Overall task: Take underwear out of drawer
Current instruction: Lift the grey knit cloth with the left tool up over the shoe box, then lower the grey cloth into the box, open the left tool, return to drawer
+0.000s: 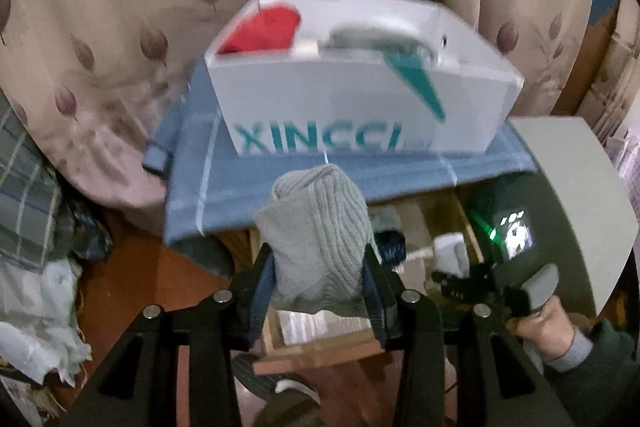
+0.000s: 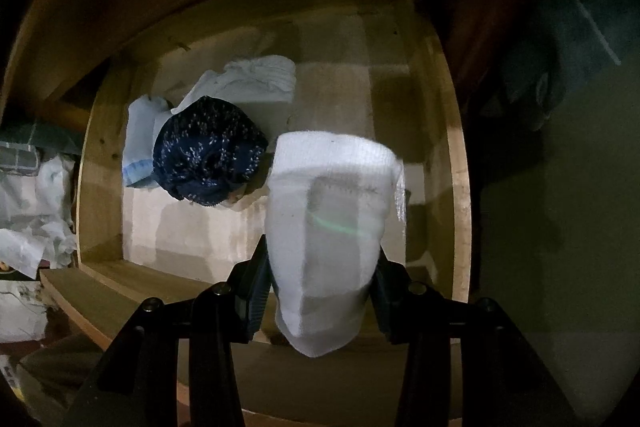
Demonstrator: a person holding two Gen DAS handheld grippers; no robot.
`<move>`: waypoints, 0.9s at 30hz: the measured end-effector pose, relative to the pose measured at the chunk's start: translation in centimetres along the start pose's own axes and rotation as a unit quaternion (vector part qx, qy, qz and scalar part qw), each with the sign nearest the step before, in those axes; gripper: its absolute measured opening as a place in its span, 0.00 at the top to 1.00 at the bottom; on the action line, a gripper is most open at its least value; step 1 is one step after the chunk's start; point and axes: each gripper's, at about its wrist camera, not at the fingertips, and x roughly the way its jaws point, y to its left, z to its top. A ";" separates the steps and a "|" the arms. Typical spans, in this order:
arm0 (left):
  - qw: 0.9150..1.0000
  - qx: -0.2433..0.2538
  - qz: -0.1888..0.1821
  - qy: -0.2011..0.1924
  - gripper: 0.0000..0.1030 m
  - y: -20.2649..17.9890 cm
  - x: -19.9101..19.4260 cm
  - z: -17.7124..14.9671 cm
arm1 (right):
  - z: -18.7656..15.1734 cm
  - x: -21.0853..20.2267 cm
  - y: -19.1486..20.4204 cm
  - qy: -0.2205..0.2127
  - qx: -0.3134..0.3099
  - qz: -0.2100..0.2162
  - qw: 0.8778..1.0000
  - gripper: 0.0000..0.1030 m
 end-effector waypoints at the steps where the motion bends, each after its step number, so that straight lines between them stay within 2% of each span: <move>1: 1.000 0.003 0.002 -0.008 0.60 0.1 -0.8 0.6 | 0.0 0.0 0.1 -0.002 -0.003 -0.003 1.000 0.60; 7: 0.999 0.016 0.019 -0.047 0.60 0.8 -3.8 4.6 | 0.0 -0.1 0.5 -0.008 -0.015 -0.012 1.000 0.60; 13: 0.997 0.018 0.027 -0.076 0.60 1.3 -5.0 9.3 | 0.0 0.1 0.4 0.000 -0.013 -0.013 1.000 0.60; 20: 0.996 0.022 0.036 -0.079 0.60 0.6 -2.5 14.6 | -0.1 -0.1 0.7 -0.003 -0.023 -0.019 1.000 0.60; 24: 0.996 0.021 0.036 -0.081 0.60 0.2 -0.1 16.5 | 0.0 0.1 0.8 0.001 -0.022 -0.014 1.000 0.60; 27: 0.997 0.012 0.040 -0.066 0.59 0.1 2.4 17.4 | 0.0 0.2 0.9 0.004 -0.022 -0.012 1.000 0.60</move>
